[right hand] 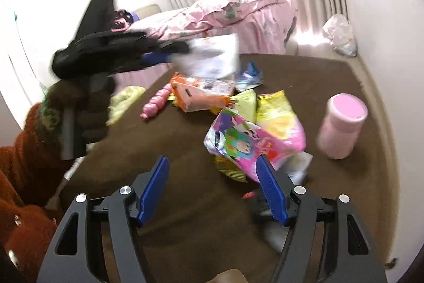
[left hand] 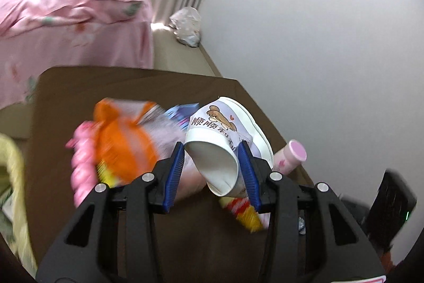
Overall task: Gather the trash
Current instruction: 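Lift the white cup with the left tool while the right tool grasps a dark foil wrapper, then carry the cup and foil wrapper over the yellow bag with both tools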
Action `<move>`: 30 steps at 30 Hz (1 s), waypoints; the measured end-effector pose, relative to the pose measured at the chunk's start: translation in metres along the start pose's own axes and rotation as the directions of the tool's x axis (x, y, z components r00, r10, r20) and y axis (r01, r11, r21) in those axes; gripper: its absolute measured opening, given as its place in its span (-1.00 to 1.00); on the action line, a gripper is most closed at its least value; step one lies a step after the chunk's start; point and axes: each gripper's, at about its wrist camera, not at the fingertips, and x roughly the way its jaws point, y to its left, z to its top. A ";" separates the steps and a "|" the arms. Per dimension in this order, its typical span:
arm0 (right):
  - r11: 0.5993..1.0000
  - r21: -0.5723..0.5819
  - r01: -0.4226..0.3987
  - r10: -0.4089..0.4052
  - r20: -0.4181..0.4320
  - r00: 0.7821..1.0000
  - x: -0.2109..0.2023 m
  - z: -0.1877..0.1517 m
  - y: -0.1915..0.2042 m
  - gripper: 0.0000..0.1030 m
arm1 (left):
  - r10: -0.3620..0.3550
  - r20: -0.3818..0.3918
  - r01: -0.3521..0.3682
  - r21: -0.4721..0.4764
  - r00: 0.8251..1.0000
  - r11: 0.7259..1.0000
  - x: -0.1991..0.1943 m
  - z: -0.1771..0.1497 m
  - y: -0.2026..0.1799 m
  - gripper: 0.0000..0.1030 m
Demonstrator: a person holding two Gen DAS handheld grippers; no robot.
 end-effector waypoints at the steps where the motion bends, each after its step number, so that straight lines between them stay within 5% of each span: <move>1: 0.998 0.010 0.059 -0.059 0.012 0.998 -0.009 0.001 -0.004 0.25 | 0.010 0.003 -0.010 -0.010 1.000 1.000 -0.010 -0.009 0.005 -0.22; 6: 0.978 0.094 0.187 -0.182 -0.058 0.982 -0.017 -0.019 -0.025 0.25 | 0.074 -0.009 -0.074 -0.042 0.997 0.996 -0.037 -0.053 0.024 -0.22; 8: 0.976 0.114 0.184 -0.174 -0.093 0.980 -0.016 -0.030 -0.024 0.25 | 0.088 -0.015 -0.089 -0.049 0.996 0.995 -0.045 -0.066 0.027 -0.22; 15: 0.968 -0.061 0.242 -0.247 -0.101 0.964 0.006 -0.045 0.008 0.20 | 0.102 -0.027 -0.104 -0.055 0.994 0.993 -0.050 -0.087 0.037 -0.22; 20: 0.963 -0.180 0.199 -0.222 -0.117 0.968 0.030 -0.038 0.019 -0.07 | 0.096 -0.033 -0.098 -0.065 0.995 0.993 -0.052 -0.089 0.036 -0.22; 24: 0.950 -0.228 0.212 -0.257 -0.190 0.948 0.048 -0.040 0.018 -0.42 | 0.091 -0.035 -0.092 -0.044 0.995 0.995 -0.057 -0.092 0.029 -0.40; 30: 0.959 -0.200 0.200 -0.232 -0.154 0.961 0.035 -0.031 0.024 -0.58 | 0.085 -0.037 -0.086 -0.036 0.996 0.996 -0.063 -0.094 0.029 -0.41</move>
